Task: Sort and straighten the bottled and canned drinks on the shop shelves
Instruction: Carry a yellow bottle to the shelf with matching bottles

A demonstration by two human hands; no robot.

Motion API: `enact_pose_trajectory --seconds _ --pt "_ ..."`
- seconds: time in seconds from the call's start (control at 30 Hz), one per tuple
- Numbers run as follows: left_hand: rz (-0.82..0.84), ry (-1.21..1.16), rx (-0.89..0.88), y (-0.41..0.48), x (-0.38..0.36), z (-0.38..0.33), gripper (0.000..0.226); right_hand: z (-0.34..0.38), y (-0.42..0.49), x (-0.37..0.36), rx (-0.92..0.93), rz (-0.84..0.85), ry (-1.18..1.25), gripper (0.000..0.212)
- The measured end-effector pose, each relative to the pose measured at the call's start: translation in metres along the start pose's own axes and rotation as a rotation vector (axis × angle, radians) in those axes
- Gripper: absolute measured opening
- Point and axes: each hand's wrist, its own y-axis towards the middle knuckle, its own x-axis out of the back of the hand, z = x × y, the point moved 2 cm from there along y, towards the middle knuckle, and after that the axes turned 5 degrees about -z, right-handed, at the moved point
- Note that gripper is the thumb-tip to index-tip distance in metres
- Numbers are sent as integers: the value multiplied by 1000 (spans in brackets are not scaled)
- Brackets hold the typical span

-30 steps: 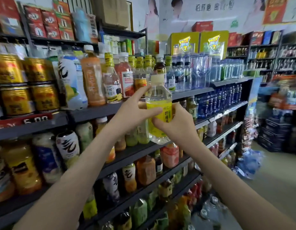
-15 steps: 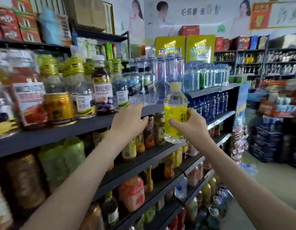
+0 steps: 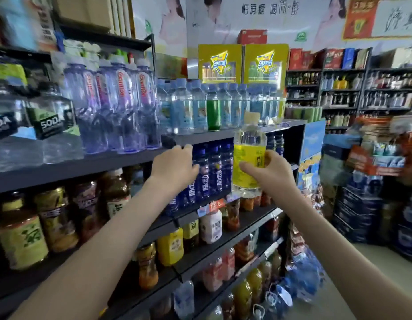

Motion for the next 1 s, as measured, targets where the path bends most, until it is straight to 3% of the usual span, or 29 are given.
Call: enact_pose_trajectory --seconds 0.43,0.8,1.0 --pt "-8 52 -17 180 -121 -205 47 -184 213 111 28 -26 19 39" --pt "-231 -48 -71 376 -228 -336 43 -312 463 163 22 -55 93 42" --pt "-309 -42 -59 475 -289 -392 60 -373 592 168 111 -12 184 29"
